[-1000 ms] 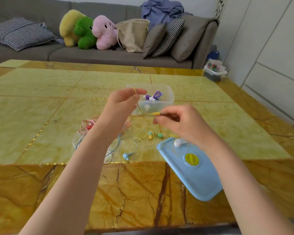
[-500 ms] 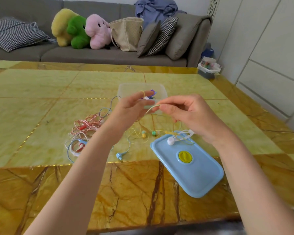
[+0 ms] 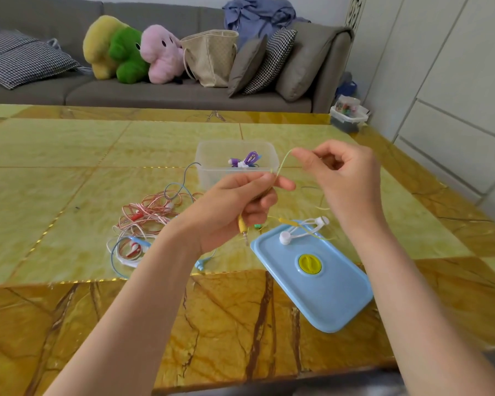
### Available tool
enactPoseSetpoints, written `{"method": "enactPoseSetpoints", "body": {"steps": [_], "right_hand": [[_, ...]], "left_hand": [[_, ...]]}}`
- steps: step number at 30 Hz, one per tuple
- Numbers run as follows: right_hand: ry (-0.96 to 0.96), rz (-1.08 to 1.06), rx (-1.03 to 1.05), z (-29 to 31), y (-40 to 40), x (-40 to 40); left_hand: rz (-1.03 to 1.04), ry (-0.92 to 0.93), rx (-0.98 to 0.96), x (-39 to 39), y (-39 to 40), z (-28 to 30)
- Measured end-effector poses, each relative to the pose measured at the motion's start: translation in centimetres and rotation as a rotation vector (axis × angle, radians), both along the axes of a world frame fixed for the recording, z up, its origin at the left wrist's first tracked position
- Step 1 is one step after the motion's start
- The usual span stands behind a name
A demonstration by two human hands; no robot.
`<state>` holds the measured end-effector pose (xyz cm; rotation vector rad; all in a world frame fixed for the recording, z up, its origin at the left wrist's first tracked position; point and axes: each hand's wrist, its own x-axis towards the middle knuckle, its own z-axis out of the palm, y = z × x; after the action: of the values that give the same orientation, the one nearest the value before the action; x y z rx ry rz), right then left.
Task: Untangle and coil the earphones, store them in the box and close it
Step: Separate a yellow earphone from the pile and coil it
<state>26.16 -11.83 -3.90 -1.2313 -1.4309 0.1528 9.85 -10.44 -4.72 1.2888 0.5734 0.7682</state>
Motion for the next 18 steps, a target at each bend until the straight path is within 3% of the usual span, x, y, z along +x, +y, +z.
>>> {"method": "enactPoseSetpoints", "body": {"steps": [4, 11, 15, 18], "right_hand": [[0.083, -0.052, -0.028, -0.6, 0.7, -0.1], [0.028, 0.064, -0.559, -2.2, 1.9, -1.5], [0.084, 0.264, -0.654, -2.1, 0.9, -3.1], [-0.055, 0.408, -0.685, -2.4, 0.1, -4.1]], "left_hand": [[-0.161, -0.099, -0.037, 0.1, -0.6, 0.4], [-0.269, -0.338, -0.107, -1.0, -0.4, 1.0], [-0.068, -0.379, -0.117, -0.8, -0.1, 1.3], [0.154, -0.416, -0.156, -0.8, 0.6, 1.3]]}}
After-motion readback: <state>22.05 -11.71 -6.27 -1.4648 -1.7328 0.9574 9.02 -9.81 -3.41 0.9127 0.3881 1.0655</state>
